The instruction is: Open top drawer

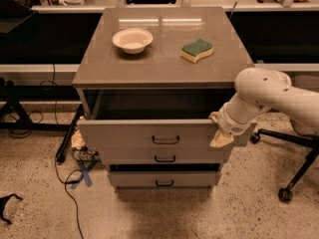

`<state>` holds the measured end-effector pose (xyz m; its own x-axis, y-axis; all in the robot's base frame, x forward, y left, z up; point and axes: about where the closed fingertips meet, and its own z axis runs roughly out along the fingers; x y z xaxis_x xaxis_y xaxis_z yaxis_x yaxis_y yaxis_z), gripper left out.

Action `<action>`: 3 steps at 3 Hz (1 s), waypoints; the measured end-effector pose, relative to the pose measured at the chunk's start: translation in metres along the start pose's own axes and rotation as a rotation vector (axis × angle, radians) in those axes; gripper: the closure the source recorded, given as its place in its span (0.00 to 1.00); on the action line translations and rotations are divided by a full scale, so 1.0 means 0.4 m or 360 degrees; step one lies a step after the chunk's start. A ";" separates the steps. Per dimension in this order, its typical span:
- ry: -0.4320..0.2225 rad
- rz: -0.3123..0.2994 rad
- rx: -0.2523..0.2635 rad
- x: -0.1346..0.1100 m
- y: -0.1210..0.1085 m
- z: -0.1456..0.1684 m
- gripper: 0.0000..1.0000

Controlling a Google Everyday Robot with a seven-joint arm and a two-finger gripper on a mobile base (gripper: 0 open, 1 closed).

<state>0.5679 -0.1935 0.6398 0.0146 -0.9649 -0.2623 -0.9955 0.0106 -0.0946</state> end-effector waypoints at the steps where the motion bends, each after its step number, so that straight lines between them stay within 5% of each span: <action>1: 0.0000 0.0000 0.0000 -0.003 -0.001 -0.013 0.89; 2: 0.0000 0.0000 0.0000 -0.004 -0.001 -0.013 1.00; 3: 0.0000 0.0000 0.0000 -0.004 -0.001 -0.014 1.00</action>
Offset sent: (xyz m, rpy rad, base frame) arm -0.2641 -0.0511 0.1688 0.0029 -0.5010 -0.2944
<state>0.5678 -0.1935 0.6456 0.0146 -0.9649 -0.2623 -0.9955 0.0107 -0.0947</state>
